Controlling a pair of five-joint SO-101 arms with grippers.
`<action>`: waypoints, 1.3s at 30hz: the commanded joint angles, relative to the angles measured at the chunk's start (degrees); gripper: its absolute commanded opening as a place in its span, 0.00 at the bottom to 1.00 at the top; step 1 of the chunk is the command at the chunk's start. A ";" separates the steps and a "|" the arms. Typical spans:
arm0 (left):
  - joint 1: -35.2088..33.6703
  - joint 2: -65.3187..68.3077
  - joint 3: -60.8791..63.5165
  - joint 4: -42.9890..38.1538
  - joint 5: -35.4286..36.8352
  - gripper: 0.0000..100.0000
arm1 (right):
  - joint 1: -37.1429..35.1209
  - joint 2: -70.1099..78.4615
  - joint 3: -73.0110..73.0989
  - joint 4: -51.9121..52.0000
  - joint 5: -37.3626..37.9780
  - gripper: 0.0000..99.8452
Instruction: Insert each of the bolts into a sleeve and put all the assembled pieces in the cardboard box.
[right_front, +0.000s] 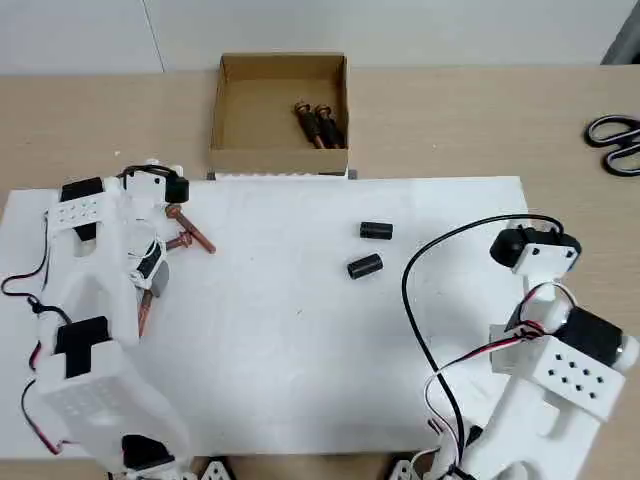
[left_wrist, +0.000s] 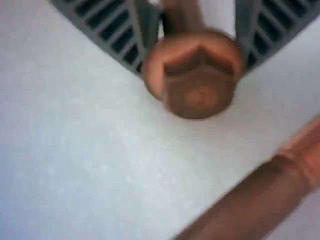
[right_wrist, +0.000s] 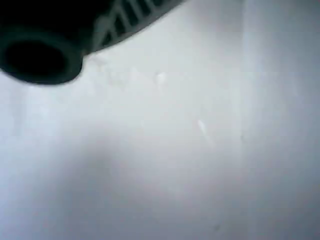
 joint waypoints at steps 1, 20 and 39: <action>-0.18 1.23 0.75 -1.67 0.00 0.10 | 0.48 -1.01 -0.26 0.04 0.18 0.00; 0.00 -6.33 -2.15 6.33 0.00 0.01 | -2.51 -1.36 -0.62 0.22 0.00 0.00; 10.37 -46.68 -3.38 11.16 10.55 0.01 | -29.23 -1.45 -22.68 7.25 -1.67 0.00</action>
